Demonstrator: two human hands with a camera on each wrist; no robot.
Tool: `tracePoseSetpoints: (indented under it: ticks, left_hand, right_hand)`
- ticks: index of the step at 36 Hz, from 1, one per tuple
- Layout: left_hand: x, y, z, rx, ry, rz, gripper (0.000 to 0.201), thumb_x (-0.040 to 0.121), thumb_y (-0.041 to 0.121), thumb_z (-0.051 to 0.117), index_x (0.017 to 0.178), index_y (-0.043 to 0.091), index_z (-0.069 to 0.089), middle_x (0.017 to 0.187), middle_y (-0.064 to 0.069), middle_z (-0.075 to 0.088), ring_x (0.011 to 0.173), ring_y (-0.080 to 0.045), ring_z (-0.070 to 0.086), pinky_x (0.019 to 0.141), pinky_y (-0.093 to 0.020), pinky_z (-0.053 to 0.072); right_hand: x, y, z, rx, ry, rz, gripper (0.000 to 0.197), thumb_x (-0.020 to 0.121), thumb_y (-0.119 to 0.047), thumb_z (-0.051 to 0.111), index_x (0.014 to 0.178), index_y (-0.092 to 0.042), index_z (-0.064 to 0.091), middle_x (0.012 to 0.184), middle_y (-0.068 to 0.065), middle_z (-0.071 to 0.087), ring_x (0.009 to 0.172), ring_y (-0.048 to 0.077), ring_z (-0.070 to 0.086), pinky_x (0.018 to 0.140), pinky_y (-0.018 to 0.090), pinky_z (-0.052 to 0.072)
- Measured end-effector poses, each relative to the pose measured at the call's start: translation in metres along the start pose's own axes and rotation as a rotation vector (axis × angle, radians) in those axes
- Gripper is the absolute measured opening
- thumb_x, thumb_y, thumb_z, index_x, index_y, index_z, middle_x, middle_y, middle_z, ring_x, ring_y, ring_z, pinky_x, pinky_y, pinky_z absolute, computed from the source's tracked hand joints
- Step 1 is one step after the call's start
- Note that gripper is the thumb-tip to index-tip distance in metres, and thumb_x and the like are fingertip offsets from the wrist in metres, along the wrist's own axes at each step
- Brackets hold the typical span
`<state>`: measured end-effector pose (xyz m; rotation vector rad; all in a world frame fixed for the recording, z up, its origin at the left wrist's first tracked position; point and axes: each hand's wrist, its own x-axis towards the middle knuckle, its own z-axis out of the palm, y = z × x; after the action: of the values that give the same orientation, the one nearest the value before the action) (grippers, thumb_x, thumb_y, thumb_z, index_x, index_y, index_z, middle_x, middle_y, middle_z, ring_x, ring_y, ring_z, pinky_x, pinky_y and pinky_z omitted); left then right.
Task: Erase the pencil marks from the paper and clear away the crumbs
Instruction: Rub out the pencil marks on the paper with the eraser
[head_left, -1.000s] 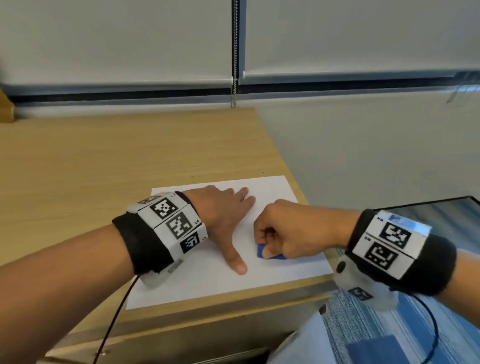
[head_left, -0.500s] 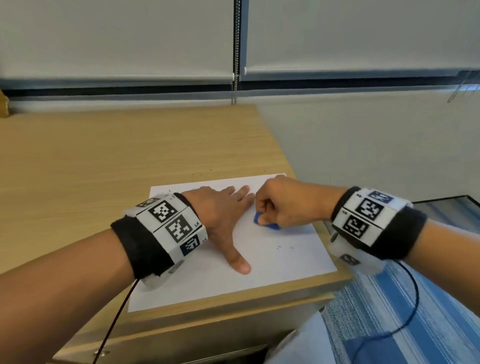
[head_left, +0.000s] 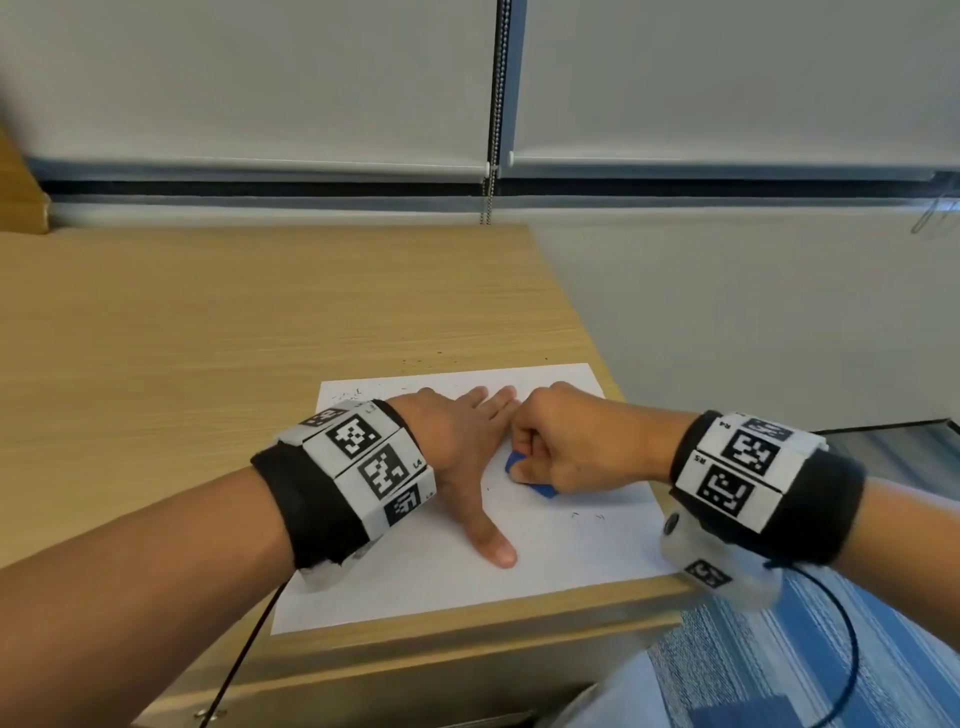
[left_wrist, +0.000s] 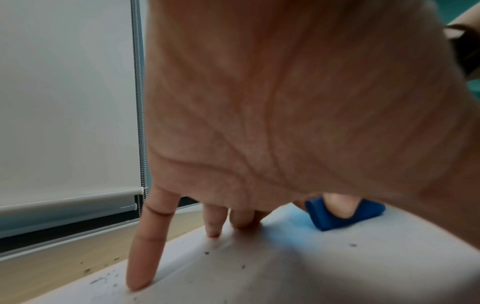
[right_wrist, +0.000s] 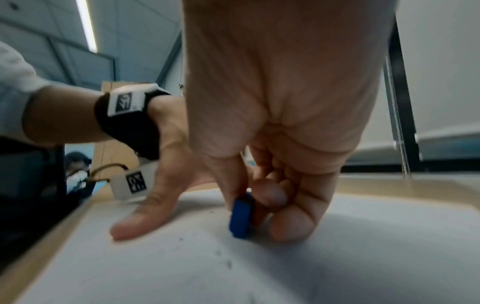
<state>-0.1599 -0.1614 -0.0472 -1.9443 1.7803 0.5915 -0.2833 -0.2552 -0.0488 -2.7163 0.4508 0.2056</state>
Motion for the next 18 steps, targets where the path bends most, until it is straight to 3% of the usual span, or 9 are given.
tracePoseSetpoints:
  ticks: [4,8,10,12,14,16,18]
  left_hand:
    - [0.000,0.000,0.002,0.039,0.004,-0.011,0.146,0.056,0.081,0.068,0.150,0.019,-0.025,0.157,0.008,-0.030,0.147,-0.014,-0.016,0.117,-0.053,0.009]
    - [-0.001,-0.001,0.002,0.042,0.008,-0.014,0.143,0.056,0.081,0.068,0.152,0.021,-0.019,0.158,0.005,-0.027,0.148,-0.016,-0.012,0.117,-0.054,0.011]
    - [0.000,-0.003,-0.001,0.002,0.052,-0.008,0.129,0.061,0.080,0.066,0.154,0.025,-0.004,0.162,0.002,-0.013,0.149,-0.020,0.001,0.113,-0.054,0.024]
    - [0.002,-0.007,-0.004,-0.049,0.129,-0.006,0.103,0.070,0.077,0.061,0.149,0.027,0.017,0.157,-0.003,0.014,0.142,-0.024,0.017,0.105,-0.054,0.035]
    - [0.006,-0.010,-0.005,-0.076,0.214,-0.009,0.081,0.078,0.071,0.058,0.140,0.027,0.029,0.142,-0.004,0.031,0.130,-0.025,0.027,0.096,-0.052,0.042]
    - [0.009,-0.011,-0.006,-0.084,0.277,-0.012,0.076,0.079,0.066,0.061,0.136,0.025,0.033,0.131,-0.001,0.037,0.121,-0.024,0.033,0.088,-0.049,0.046]
    - [0.014,-0.013,-0.006,-0.087,0.291,-0.028,0.085,0.075,0.067,0.065,0.140,0.024,0.031,0.129,0.000,0.037,0.119,-0.024,0.034,0.085,-0.046,0.048]
  right_hand:
    - [0.004,0.018,-0.010,0.014,0.017,0.047,0.027,0.088,-0.027,0.064,0.080,-0.001,0.066,0.068,0.005,0.063,0.053,0.005,0.047,0.051,0.010,0.037]
    - [0.012,0.045,-0.027,-0.030,0.061,0.154,0.026,0.088,-0.027,0.065,0.079,-0.003,0.068,0.067,0.000,0.063,0.051,0.003,0.051,0.052,0.013,0.041]
    - [0.017,0.052,-0.031,0.038,0.086,0.182,0.024,0.087,-0.024,0.067,0.076,-0.002,0.067,0.064,-0.001,0.061,0.050,0.005,0.054,0.054,0.018,0.049]
    - [0.024,0.054,-0.033,0.108,0.122,0.179,0.020,0.087,-0.019,0.067,0.074,-0.004,0.064,0.063,-0.001,0.059,0.054,0.011,0.057,0.057,0.024,0.054]
    - [0.033,0.050,-0.035,0.055,0.146,0.143,0.018,0.087,-0.019,0.066,0.074,-0.008,0.064,0.062,-0.006,0.056,0.055,0.006,0.052,0.056,0.019,0.048]
    - [0.043,0.045,-0.036,-0.022,0.150,0.085,0.014,0.086,-0.020,0.066,0.078,-0.009,0.064,0.062,-0.011,0.055,0.057,0.002,0.049,0.058,0.017,0.042]
    - [0.051,0.042,-0.036,-0.067,0.131,0.043,0.011,0.085,-0.020,0.066,0.078,-0.013,0.063,0.063,-0.014,0.053,0.058,0.001,0.048,0.058,0.020,0.042]
